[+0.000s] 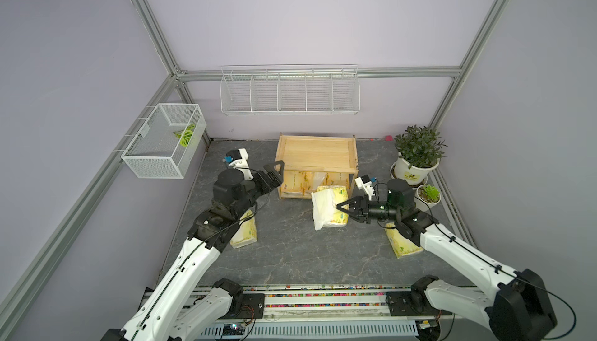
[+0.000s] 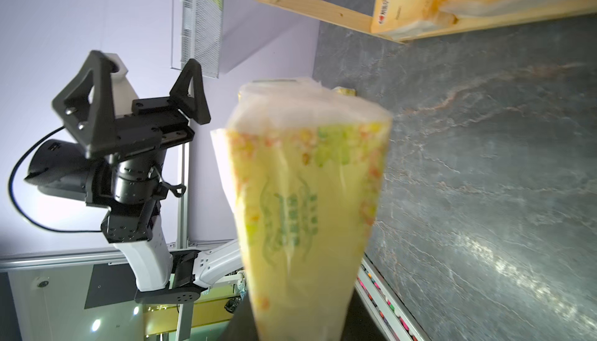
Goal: Place the tissue boxes on the shelf by color
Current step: Place a box of tissues on the shelf.
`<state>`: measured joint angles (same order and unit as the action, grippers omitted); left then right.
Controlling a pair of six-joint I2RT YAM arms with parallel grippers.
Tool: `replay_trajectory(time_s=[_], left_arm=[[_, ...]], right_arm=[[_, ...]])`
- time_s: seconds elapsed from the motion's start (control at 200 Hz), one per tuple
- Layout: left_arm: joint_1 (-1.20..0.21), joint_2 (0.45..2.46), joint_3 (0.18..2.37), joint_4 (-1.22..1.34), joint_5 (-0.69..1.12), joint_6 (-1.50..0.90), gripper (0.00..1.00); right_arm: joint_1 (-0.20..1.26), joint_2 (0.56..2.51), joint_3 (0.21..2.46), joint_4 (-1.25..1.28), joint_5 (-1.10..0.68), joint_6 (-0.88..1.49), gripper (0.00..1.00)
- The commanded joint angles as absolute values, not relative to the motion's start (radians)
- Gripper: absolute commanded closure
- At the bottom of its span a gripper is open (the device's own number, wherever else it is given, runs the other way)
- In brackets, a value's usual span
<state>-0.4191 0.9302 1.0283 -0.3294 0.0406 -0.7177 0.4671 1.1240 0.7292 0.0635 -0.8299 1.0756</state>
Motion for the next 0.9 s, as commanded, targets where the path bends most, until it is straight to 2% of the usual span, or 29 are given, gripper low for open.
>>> replay_trajectory(time_s=[0.0,0.18,0.515,0.895], left_arm=[[-0.351,0.979,1.107,-0.477,0.052,-0.64,0.0],[-0.271,1.051,1.146,-0.473,0.092,-0.61,0.0],[-0.256,1.068,1.143,-0.48,0.056,-0.578,0.0],[-0.256,1.053,1.128,-0.472,0.056,-0.584,0.0]], right_arm=[[0.472,1.156,0.828,-0.066,-0.816,1.049,0.72],[0.473,1.327,1.088,-0.084,-0.783,1.049,0.71],[0.476,1.688,1.494,-0.113,-0.701,1.105,0.7],[0.498,1.971,1.769,-0.092,-0.651,1.19,0.69]])
